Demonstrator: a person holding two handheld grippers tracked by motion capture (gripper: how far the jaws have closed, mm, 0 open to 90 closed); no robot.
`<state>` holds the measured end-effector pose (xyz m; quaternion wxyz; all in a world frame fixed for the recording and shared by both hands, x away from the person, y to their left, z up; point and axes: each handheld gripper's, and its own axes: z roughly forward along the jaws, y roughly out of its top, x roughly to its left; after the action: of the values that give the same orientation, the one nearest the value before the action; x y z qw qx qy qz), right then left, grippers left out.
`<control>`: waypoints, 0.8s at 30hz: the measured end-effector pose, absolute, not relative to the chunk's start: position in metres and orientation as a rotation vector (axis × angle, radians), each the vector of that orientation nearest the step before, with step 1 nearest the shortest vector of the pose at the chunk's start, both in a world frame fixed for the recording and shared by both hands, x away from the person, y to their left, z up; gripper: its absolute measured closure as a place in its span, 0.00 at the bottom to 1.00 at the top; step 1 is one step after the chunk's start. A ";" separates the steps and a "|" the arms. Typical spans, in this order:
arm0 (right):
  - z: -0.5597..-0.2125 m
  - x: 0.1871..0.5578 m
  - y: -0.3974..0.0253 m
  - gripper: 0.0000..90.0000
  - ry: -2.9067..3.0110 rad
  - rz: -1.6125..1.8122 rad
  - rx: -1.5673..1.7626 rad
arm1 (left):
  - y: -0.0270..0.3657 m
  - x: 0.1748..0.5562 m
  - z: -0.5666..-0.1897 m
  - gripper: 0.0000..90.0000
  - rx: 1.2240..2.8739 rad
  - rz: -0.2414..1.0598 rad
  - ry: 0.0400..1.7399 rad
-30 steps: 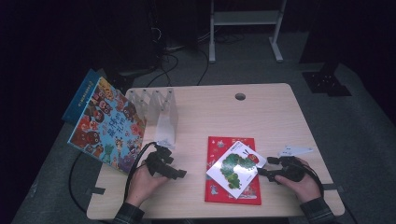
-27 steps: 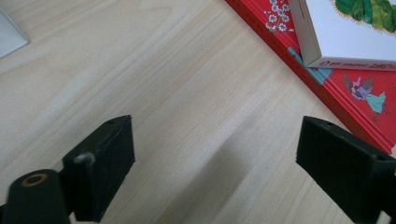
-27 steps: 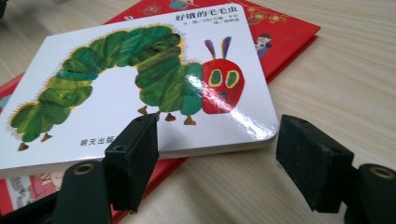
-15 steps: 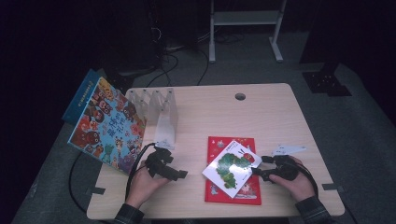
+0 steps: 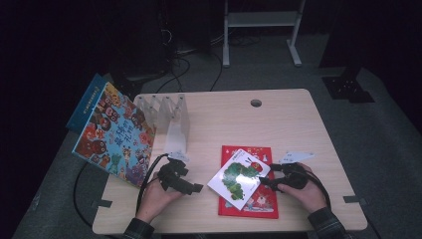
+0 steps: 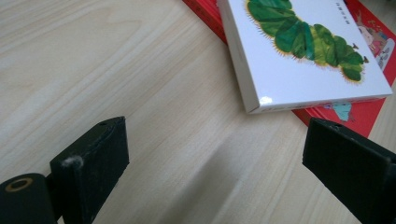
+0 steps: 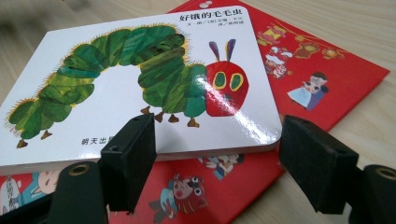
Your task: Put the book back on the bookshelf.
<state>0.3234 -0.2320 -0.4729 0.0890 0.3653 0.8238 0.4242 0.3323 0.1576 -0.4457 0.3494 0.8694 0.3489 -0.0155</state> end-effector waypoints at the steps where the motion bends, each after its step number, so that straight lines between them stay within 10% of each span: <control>1: -0.473 0.324 -0.231 0.29 2.454 1.266 1.082 | 0.157 0.332 -0.446 0.07 2.251 -0.045 0.900; 24: -0.473 0.337 -0.211 0.31 2.490 1.245 1.006 | 0.141 0.335 -0.450 0.07 2.266 -0.085 0.857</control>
<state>0.3373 -0.2106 -0.4728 0.0909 0.3384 0.8377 0.4189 0.3345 0.1407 -0.4502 0.3510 0.8754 0.3309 -0.0328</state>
